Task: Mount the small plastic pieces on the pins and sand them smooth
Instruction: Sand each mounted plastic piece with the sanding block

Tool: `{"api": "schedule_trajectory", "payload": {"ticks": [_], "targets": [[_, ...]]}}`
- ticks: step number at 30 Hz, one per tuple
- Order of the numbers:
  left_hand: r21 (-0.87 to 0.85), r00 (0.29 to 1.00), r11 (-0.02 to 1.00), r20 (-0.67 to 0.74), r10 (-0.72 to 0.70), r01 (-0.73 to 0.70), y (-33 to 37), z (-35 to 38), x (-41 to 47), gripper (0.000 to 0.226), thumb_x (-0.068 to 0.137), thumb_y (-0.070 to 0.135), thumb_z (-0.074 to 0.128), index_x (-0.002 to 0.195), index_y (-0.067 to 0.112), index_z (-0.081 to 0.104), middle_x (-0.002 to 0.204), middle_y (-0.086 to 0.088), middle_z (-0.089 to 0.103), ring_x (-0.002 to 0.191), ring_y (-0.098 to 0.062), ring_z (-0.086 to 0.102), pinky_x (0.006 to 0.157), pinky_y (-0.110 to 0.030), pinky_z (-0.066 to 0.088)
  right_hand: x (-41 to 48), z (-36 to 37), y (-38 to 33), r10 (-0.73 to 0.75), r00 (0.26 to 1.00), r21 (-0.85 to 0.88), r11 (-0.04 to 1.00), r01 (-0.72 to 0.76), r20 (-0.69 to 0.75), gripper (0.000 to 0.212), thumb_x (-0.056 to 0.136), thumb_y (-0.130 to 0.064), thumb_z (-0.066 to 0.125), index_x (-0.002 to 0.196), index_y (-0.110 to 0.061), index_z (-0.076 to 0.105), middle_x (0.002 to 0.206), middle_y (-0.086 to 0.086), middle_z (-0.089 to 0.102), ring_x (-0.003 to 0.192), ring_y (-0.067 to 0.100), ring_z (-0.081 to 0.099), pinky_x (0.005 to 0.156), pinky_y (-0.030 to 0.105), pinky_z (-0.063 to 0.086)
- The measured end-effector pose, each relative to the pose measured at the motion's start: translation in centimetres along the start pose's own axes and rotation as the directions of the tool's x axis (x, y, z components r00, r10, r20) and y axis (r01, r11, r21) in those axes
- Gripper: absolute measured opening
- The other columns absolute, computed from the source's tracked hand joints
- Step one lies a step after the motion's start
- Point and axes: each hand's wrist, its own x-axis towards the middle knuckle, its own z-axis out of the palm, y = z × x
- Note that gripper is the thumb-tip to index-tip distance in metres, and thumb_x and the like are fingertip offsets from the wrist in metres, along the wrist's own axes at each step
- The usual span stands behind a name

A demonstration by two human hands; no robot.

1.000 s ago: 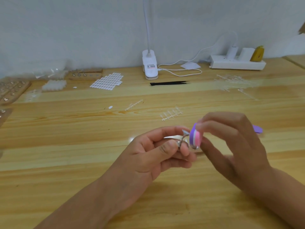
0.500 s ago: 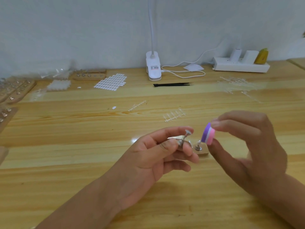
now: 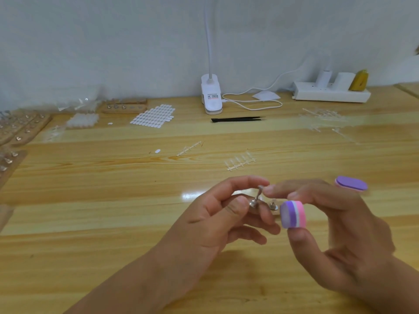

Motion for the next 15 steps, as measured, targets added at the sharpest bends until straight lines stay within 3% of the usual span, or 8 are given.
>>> {"api": "schedule_trajectory", "payload": {"ticks": [5, 7, 11, 15], "targets": [[0.274, 0.978, 0.948, -0.084, 0.189, -0.160, -0.34, 0.78, -0.40, 0.029, 0.095, 0.018, 0.049, 0.120, 0.009, 0.059, 0.090, -0.006, 0.073, 0.075, -0.012, 0.069, 0.070, -0.024, 0.055, 0.07, 0.25, 0.09, 0.007, 1.000, -0.092, 0.996, -0.006, 0.011, 0.020, 0.101, -0.026, 0.052, 0.116, -0.013, 0.052, 0.116, 0.006, 0.067, 0.113, 0.011, 0.067, 0.092, 0.020, 0.049], [0.341, 0.966, 0.921, -0.103, 0.235, -0.188, -0.38, 0.85, -0.57, 0.027, 0.095, 0.014, 0.050, 0.120, 0.009, 0.059, 0.092, -0.001, 0.075, 0.075, -0.009, 0.070, 0.069, -0.021, 0.054, -0.03, 0.61, 0.28, 0.012, 1.000, -0.115, 0.993, -0.009, 0.025, 0.019, 0.099, -0.022, 0.056, 0.114, -0.012, 0.054, 0.114, 0.005, 0.068, 0.113, 0.011, 0.067, 0.089, 0.023, 0.052], [0.342, 0.960, 0.923, -0.147, 0.237, -0.176, -0.30, 0.74, -0.60, 0.030, 0.087, 0.013, 0.064, 0.117, 0.016, 0.066, 0.101, -0.003, 0.075, 0.089, -0.019, 0.072, 0.077, -0.021, 0.055, -0.33, 0.84, 0.61, 0.009, 0.998, -0.123, 0.992, -0.002, 0.057, 0.021, 0.096, -0.019, 0.060, 0.114, -0.011, 0.055, 0.115, 0.006, 0.068, 0.111, 0.018, 0.068, 0.083, 0.033, 0.057], [0.305, 0.961, 0.939, -0.170, 0.217, -0.158, -0.06, 0.57, -0.56, 0.035, 0.076, 0.010, 0.075, 0.110, 0.018, 0.073, 0.098, -0.009, 0.076, 0.087, -0.023, 0.073, 0.075, -0.022, 0.056, -0.23, 0.76, 0.48, -0.001, 0.999, -0.102, 0.995, 0.006, 0.049, 0.018, 0.097, -0.020, 0.059, 0.113, -0.011, 0.055, 0.115, 0.006, 0.068, 0.111, 0.016, 0.068, 0.087, 0.027, 0.054]]}}
